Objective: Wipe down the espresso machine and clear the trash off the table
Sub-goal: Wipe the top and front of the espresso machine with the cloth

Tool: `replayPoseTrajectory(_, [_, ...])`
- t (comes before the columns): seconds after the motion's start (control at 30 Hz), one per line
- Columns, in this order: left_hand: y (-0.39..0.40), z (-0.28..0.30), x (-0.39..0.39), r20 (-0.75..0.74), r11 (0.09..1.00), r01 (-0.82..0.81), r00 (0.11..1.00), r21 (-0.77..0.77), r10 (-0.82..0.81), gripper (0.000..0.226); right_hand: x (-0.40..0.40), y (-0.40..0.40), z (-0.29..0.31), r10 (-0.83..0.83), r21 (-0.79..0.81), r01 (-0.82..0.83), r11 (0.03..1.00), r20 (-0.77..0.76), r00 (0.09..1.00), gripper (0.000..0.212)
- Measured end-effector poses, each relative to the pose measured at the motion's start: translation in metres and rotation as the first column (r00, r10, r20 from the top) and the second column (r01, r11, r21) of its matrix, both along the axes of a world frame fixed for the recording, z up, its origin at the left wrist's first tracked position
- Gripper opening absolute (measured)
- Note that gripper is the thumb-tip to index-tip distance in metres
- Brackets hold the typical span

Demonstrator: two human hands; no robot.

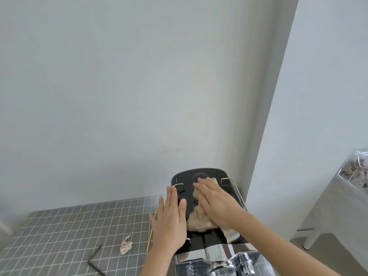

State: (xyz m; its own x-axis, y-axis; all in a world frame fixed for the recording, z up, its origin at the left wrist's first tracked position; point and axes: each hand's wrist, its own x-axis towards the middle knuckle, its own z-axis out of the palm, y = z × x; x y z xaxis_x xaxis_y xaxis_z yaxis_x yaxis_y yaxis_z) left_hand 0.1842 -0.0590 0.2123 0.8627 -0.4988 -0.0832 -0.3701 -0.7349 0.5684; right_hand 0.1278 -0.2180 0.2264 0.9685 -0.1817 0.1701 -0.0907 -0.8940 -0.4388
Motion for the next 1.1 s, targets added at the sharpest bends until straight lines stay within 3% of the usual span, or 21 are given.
replayPoseTrajectory(0.17, [0.001,-0.001,0.001,-0.011,1.0,-0.007,1.0,-0.021,0.007,0.061,0.051,0.004,0.004,-0.183,-0.001,0.183,0.983,-0.013,0.983,0.047])
replayPoseTrajectory(0.27, [0.003,-0.001,0.0,-0.028,0.998,-0.018,0.999,-0.064,0.016,0.061,0.02,0.023,-0.005,-0.135,-0.072,0.139,0.988,0.055,0.989,0.062])
replayPoseTrajectory(0.37, [0.003,-0.001,0.0,-0.041,0.997,-0.014,0.999,-0.074,0.011,0.062,-0.04,0.048,-0.009,-0.121,-0.006,0.122,0.993,0.107,0.987,0.06])
replayPoseTrajectory(0.47, [0.001,0.0,0.001,-0.042,0.996,-0.008,0.999,-0.084,0.005,0.061,-0.062,0.059,-0.015,-0.28,0.072,0.277,0.958,0.044,0.959,0.056])
replayPoseTrajectory(0.53, [0.001,0.0,0.001,-0.032,0.996,-0.015,0.999,-0.083,0.012,0.06,-0.057,0.075,-0.014,-0.379,0.009,0.379,0.925,0.063,0.923,0.058])
replayPoseTrajectory(0.6, [0.002,-0.002,0.003,-0.018,0.996,-0.025,1.0,-0.081,0.023,0.059,-0.058,0.092,-0.017,-0.317,-0.037,0.322,0.946,0.101,0.943,0.054])
replayPoseTrajectory(0.67, [0.001,-0.002,0.003,-0.016,0.997,-0.024,1.0,-0.076,0.023,0.059,-0.073,0.097,-0.025,-0.185,-0.084,0.21,0.974,0.233,0.955,0.042])
replayPoseTrajectory(0.8, [0.0,-0.004,0.005,0.002,0.998,-0.011,1.0,-0.062,0.011,0.061,-0.112,0.078,-0.036,0.058,-0.172,0.03,0.985,0.484,0.873,0.036])
replayPoseTrajectory(0.9, [0.001,-0.005,0.007,0.006,0.998,-0.008,1.0,-0.055,0.008,0.062,-0.13,0.059,-0.049,0.132,-0.202,-0.033,0.979,0.502,0.855,0.037])
replayPoseTrajectory(1.1, [-0.001,-0.006,0.007,0.004,0.998,-0.003,1.0,-0.058,0.004,0.068,-0.159,0.024,-0.068,0.116,-0.187,-0.026,0.982,0.489,0.864,0.041])
